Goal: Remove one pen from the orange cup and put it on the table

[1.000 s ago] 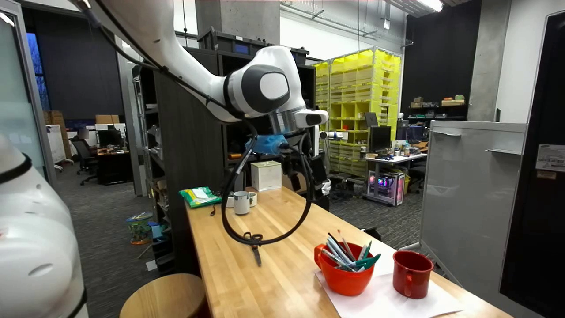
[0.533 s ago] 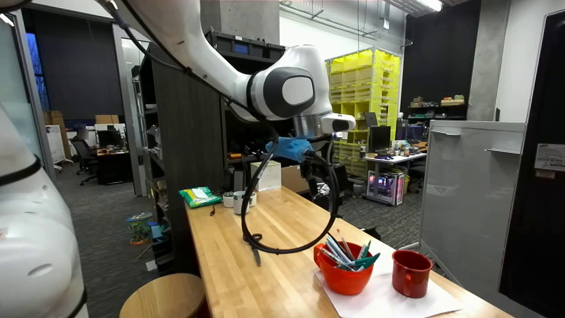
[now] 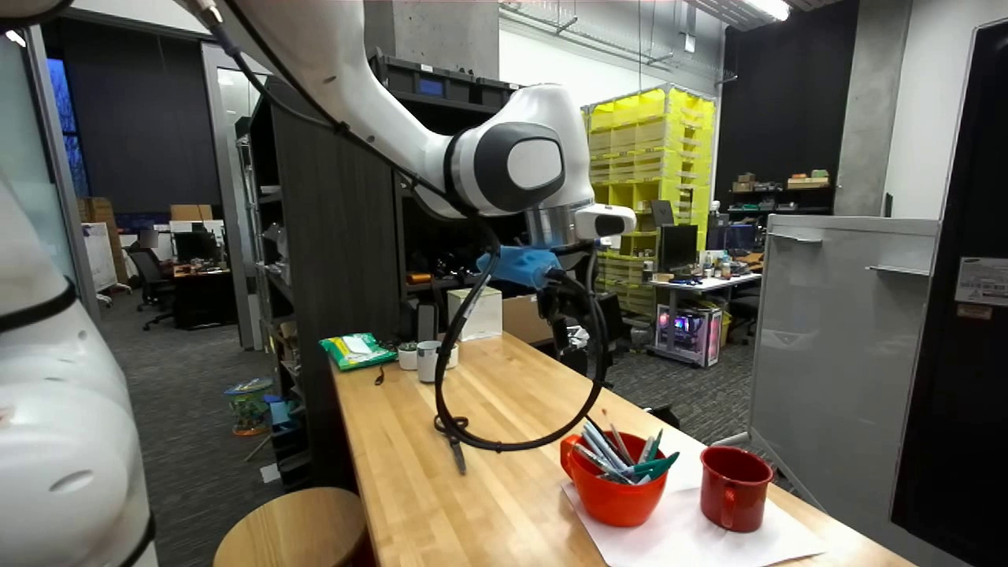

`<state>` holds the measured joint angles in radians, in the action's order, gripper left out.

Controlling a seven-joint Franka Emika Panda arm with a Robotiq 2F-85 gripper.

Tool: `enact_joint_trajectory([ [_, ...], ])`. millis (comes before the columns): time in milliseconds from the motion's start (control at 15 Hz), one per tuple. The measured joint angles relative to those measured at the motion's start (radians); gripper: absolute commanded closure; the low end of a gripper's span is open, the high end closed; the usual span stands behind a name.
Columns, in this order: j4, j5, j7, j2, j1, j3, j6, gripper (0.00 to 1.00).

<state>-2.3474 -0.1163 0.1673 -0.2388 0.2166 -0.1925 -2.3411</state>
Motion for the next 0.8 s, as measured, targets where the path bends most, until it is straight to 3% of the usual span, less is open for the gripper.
enact_joint_trajectory([
  [467, 0.137, 0.004, 0.000, 0.122, 0.000, -0.008, 0.005, 0.00],
  [800, 0.214, 0.079, -0.037, 0.213, 0.000, -0.018, 0.034, 0.00],
])
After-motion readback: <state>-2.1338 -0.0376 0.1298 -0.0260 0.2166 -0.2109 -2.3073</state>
